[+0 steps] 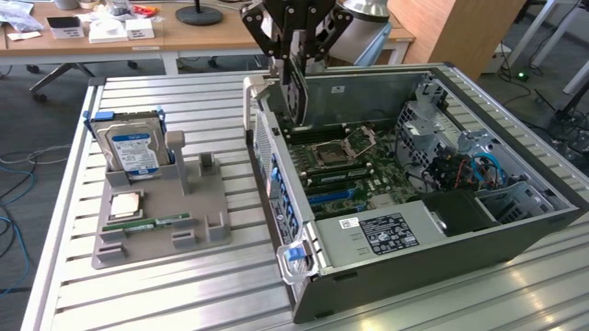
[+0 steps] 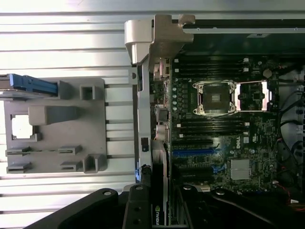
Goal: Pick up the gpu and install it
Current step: 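Pick up the gpu and move the gpu toward the slot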
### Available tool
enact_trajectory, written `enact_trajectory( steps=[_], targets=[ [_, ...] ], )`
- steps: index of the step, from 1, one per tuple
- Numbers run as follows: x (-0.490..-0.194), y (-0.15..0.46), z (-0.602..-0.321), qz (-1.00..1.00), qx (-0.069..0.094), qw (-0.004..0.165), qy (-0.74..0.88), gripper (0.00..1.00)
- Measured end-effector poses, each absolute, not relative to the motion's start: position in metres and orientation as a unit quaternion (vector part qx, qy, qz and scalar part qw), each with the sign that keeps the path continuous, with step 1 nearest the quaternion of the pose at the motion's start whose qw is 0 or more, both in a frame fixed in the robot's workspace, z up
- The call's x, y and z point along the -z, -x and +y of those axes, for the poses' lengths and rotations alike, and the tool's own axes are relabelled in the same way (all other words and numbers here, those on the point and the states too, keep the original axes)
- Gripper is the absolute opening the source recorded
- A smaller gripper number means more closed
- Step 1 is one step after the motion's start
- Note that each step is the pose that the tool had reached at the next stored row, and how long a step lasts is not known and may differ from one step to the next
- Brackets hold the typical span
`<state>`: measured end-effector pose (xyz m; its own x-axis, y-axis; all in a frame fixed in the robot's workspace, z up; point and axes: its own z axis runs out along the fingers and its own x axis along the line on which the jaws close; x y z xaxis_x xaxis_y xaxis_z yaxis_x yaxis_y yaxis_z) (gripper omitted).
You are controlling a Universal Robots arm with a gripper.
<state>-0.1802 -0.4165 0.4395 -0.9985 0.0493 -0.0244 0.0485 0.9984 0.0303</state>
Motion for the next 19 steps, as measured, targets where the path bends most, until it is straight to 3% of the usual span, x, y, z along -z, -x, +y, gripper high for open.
enact_trajectory(
  steps=[19],
  targets=[
    [-0.44, 0.147, -0.416, 1.0, -0.015, 0.013, -0.024, 0.27]
  ],
)
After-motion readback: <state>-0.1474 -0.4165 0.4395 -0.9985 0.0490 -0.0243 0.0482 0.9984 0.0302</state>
